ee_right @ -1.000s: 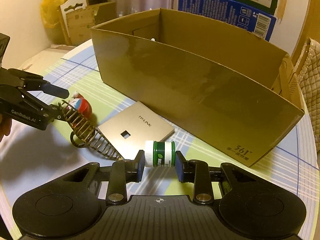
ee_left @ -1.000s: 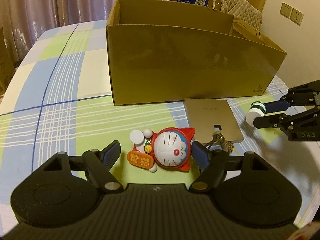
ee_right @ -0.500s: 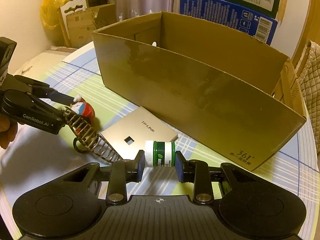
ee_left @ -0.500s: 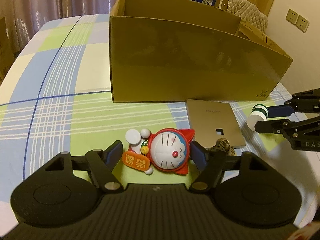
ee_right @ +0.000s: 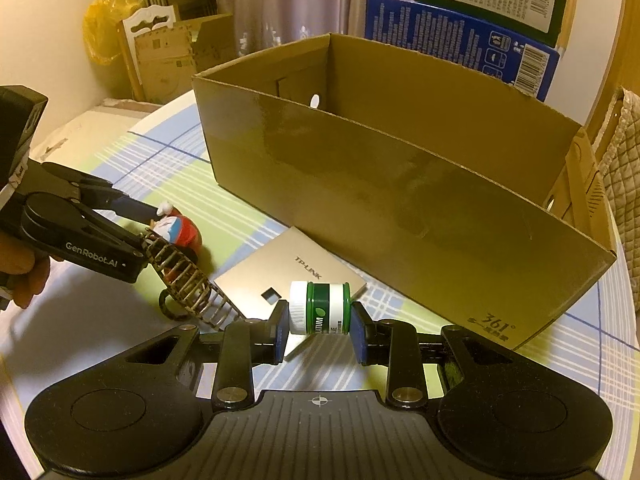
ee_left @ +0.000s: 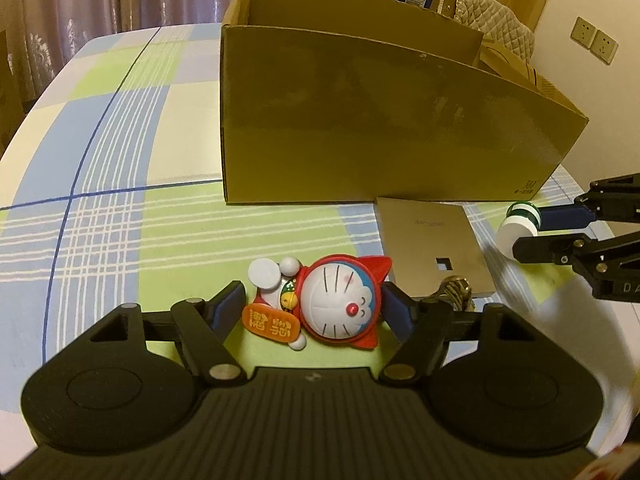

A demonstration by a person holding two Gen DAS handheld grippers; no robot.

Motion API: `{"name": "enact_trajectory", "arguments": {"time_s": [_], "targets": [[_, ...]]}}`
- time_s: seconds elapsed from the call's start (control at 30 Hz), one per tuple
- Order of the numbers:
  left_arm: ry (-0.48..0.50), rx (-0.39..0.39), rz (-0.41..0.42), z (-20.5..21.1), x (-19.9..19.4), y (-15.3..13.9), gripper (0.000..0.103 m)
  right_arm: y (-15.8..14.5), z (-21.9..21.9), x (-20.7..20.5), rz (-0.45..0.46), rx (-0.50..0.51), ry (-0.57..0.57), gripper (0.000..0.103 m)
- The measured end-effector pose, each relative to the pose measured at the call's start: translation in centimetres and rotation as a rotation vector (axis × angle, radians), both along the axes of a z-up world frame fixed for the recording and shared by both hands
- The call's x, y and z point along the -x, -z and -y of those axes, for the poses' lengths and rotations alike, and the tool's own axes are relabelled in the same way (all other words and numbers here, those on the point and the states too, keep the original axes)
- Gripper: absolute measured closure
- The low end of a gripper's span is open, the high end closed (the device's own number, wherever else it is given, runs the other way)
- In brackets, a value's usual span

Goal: Organize rigid objects
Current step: 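Grasp the Doraemon figure with left gripper while right grasps the pill bottle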

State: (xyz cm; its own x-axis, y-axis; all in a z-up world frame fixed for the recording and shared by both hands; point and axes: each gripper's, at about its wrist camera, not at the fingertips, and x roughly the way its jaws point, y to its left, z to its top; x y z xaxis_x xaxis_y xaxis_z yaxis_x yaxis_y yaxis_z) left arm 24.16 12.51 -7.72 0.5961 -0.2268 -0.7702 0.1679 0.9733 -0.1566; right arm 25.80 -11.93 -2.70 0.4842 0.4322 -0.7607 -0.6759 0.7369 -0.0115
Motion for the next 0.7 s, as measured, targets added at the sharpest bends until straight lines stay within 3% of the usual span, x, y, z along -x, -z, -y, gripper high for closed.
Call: {"name": "enact_trajectory", "arguments": {"time_s": [0.23, 0.53, 0.7], "targets": [[0.005, -0.005, 0.005, -0.1, -0.1, 0.0, 0.034, -0.1, -0.3, 0.1, 0.002, 0.003, 0.000, 0.075], [-0.073, -0.004, 0.033, -1.5, 0.3, -1.0, 0.035, -1.0, -1.1, 0.3, 0.016, -0.010, 0.002, 0.075], [-0.056, 0.007, 0.005, -1.4, 0.5, -0.9, 0.035, -1.1, -1.6, 0.6, 0.015, -0.008, -0.005, 0.075]]}}
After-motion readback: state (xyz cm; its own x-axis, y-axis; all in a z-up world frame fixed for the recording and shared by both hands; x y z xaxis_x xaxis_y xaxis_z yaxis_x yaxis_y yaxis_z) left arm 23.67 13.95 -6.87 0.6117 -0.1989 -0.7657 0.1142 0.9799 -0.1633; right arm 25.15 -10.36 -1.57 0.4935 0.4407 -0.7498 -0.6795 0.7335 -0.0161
